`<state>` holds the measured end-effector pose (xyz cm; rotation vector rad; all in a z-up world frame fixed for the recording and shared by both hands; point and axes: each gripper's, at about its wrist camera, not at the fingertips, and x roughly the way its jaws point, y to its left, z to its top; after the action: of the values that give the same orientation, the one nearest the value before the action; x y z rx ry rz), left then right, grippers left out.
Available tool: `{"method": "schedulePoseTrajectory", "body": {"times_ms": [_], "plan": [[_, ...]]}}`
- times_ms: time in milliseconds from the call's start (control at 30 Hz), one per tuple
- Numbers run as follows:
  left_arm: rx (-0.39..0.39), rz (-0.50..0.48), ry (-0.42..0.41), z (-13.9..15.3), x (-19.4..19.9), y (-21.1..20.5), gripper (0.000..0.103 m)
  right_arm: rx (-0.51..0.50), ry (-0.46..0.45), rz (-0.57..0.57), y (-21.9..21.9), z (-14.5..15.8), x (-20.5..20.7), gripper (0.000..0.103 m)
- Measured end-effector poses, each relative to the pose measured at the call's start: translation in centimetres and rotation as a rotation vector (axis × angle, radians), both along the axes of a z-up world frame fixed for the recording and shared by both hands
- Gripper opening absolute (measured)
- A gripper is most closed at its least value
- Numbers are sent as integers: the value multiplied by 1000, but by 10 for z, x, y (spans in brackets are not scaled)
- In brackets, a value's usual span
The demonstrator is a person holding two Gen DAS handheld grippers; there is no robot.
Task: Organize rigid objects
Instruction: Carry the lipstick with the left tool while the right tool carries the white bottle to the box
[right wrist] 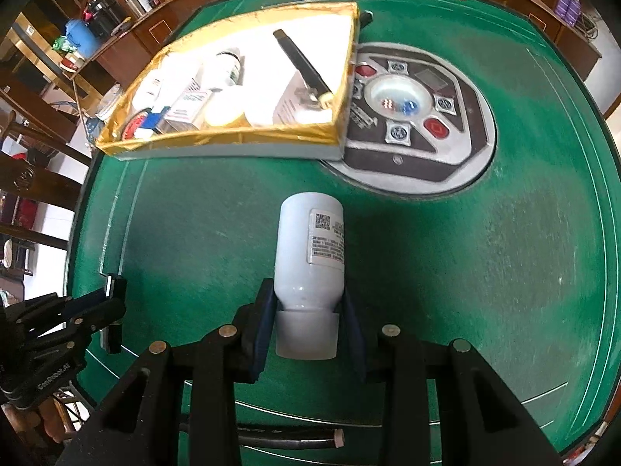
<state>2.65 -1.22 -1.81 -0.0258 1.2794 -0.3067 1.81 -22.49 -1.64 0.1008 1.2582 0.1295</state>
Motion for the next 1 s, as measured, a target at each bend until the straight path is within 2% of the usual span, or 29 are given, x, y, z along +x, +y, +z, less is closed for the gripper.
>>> {"method": "schedulePoseTrajectory", "body": {"times_ms": [500,1000], "plan": [[2,-33,-68,33,25,-22,18,21,-76,32,-1,40,21,33],[-2,-32,-67,46,54,-47,18,10,-121,78,-8,59,61,33]]}}
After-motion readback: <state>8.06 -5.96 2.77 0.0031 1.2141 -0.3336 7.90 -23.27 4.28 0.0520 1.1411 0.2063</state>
